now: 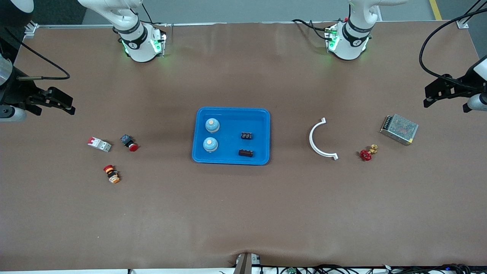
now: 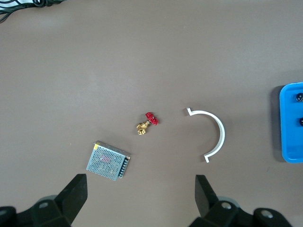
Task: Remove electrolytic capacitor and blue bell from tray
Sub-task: 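Move both grippers from rest toward the blue tray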
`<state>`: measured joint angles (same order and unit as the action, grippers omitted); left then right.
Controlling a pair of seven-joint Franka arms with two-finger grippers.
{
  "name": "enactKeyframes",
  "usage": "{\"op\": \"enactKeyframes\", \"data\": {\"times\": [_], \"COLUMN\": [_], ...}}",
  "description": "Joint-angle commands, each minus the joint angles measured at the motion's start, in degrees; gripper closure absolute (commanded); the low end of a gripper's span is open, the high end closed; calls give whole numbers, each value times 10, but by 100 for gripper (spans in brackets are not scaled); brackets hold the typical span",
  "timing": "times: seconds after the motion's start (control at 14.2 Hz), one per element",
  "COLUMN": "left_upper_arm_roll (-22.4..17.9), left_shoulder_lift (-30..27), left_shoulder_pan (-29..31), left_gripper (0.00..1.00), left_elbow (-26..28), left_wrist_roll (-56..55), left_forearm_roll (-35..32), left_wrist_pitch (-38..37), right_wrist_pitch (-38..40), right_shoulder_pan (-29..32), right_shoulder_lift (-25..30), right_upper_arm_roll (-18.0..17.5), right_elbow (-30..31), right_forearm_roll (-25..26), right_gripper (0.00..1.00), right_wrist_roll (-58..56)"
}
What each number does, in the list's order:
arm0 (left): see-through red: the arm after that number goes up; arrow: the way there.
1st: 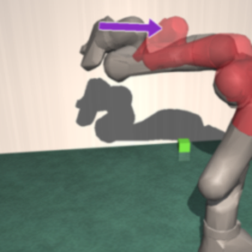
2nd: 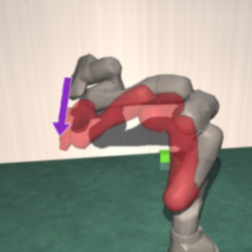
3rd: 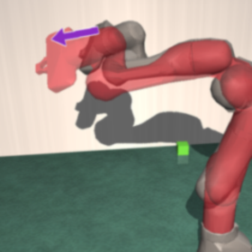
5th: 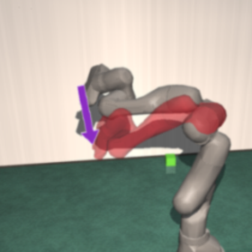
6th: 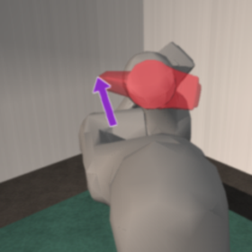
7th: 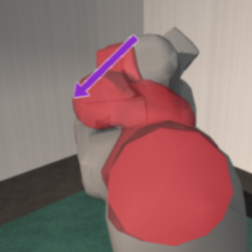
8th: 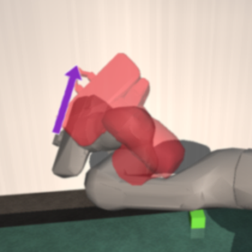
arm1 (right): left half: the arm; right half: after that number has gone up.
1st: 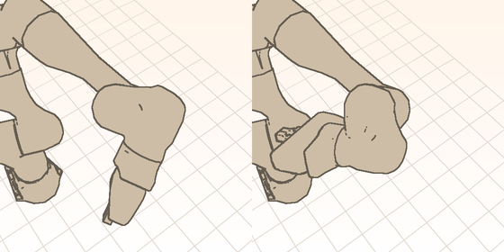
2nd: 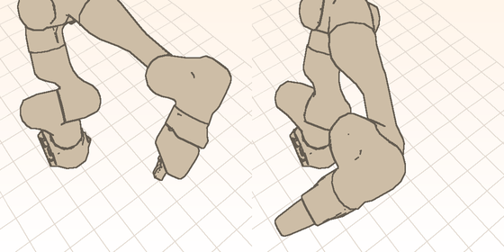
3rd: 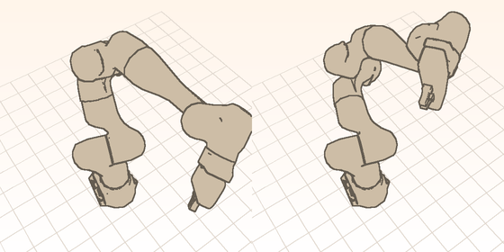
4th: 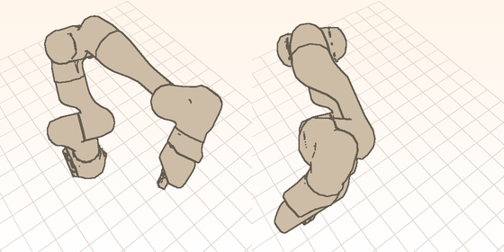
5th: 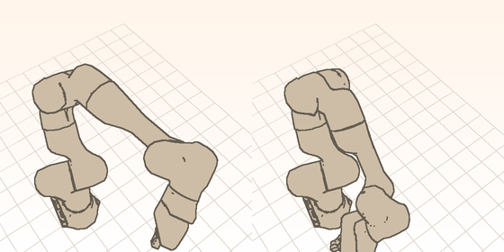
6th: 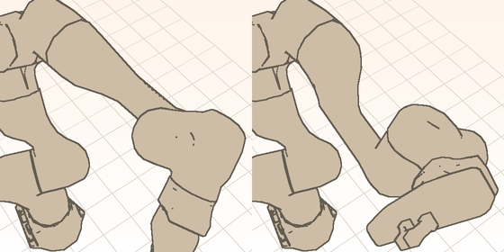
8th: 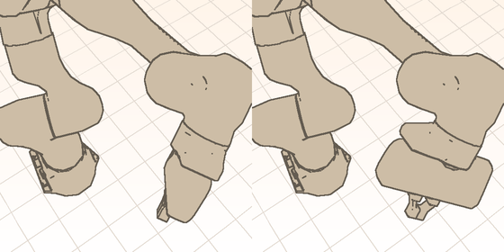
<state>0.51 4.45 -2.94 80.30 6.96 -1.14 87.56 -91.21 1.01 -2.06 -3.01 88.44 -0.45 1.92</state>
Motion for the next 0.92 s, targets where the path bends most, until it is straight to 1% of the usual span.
{"op": "enactKeyframes", "data": {"times": [0.0,0.14,0.28,0.42,0.56,0.63,0.7,0.77,0.85], "left_upper_arm_roll": [2,2,2,5,12,13,24,40,56], "left_shoulder_lift": [2,2,6,4,6,7,12,14,15], "left_shoulder_pan": [0,0,-3,-1,-1,-4,-5,-4,-4], "left_gripper": [0,0,0,0,0,0,0,0,0], "left_elbow": [-5,-5,-4,23,28,28,29,33,43], "left_wrist_roll": [14,19,5,5,-3,-38,-101,-177,-224], "left_forearm_roll": [-4,-2,20,24,25,28,39,43,43], "left_wrist_pitch": [2,2,4,8,12,13,13,13,17], "right_wrist_pitch": [2,2,0,-1,0,2,7,10,14], "right_shoulder_pan": [7,7,5,2,-4,-17,-40,-56,-77], "right_shoulder_lift": [3,3,3,3,3,3,4,5,5], "right_upper_arm_roll": [-5,-5,-5,-6,-10,-11,-10,-10,-11], "right_elbow": [1,1,-2,-5,-5,-5,-5,-3,-3], "right_forearm_roll": [9,9,10,1,0,-1,-3,-3,-3], "right_gripper": [0,0,0,0,0,0,0,0,0], "right_wrist_roll": [1,1,5,11,37,57,67,86,128]}}
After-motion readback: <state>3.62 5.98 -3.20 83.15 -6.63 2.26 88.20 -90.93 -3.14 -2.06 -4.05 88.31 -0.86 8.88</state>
